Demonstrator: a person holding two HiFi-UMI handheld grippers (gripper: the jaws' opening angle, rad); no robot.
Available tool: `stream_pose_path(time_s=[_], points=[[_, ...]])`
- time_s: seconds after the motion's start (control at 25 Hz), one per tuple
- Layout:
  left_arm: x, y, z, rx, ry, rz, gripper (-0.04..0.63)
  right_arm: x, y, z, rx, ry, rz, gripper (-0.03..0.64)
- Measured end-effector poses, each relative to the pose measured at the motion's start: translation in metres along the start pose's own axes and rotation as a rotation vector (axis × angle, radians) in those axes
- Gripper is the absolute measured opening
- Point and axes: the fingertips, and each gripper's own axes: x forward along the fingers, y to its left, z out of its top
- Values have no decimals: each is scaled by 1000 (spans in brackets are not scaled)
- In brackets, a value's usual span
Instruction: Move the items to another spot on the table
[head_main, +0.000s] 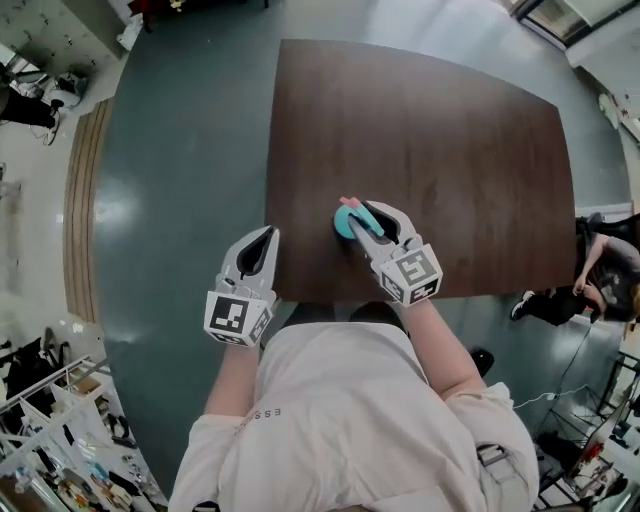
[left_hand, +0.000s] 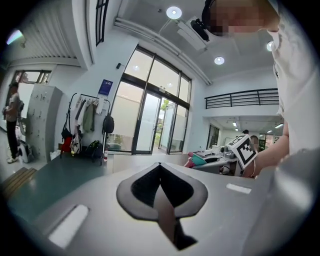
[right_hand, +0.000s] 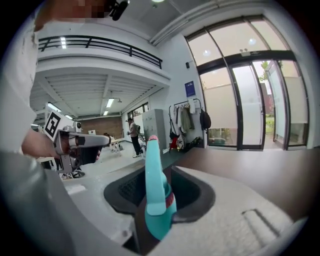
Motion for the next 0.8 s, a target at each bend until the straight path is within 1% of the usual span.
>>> stream_pose_path(time_s=[0.12, 0.24, 0.36, 0.48, 0.64, 0.8], points=[[21, -27, 4, 13, 3, -57, 15, -32, -21, -2, 32, -28, -68, 120], [44, -70, 4, 59, 18, -158, 15, -73, -45, -5, 53, -62, -147, 118], [62, -113, 4, 82, 23, -223, 15, -119, -68, -9, 64, -83, -212, 118], [79, -166, 4, 96, 22, -275, 15, -176, -90, -16, 66, -97, -268, 118], [100, -243, -2, 120, 21, -361, 15, -253, -116, -37, 68, -90, -335, 118], [113, -310, -17, 118, 29, -404, 15, -326, -132, -65, 93, -82, -384, 118]])
